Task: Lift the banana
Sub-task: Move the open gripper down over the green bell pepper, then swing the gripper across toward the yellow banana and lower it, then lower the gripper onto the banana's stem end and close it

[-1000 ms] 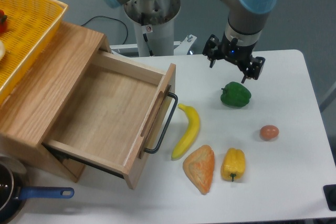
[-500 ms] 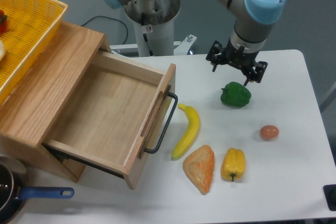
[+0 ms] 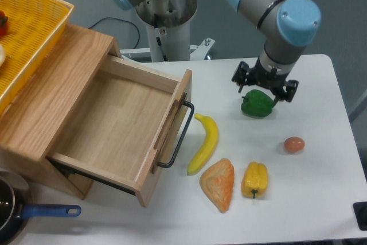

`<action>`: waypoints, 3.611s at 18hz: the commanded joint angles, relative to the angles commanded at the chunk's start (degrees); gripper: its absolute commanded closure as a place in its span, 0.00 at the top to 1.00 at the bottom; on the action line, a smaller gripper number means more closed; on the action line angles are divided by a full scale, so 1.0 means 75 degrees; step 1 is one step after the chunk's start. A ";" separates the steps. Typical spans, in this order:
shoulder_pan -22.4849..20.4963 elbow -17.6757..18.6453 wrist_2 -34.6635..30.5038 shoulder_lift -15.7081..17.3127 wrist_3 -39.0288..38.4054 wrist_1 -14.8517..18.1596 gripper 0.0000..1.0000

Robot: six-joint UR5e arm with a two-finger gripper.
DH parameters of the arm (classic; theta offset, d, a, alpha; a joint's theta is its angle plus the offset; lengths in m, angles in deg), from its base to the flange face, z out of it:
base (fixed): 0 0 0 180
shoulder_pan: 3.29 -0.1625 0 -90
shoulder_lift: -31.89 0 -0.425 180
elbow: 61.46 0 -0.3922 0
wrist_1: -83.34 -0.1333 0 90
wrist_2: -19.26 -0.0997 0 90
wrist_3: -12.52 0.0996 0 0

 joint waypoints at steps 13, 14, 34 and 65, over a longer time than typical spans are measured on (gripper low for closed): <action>0.0292 -0.0023 0.0376 -0.0433 -0.0540 -0.0058 1.00; 0.0386 -0.0012 0.0364 -0.0492 -0.0551 -0.0233 1.00; 0.0785 0.0398 0.0329 -0.1161 -0.0680 -0.1149 1.00; 0.1172 0.0527 0.0118 -0.1664 -0.0727 -0.1254 0.95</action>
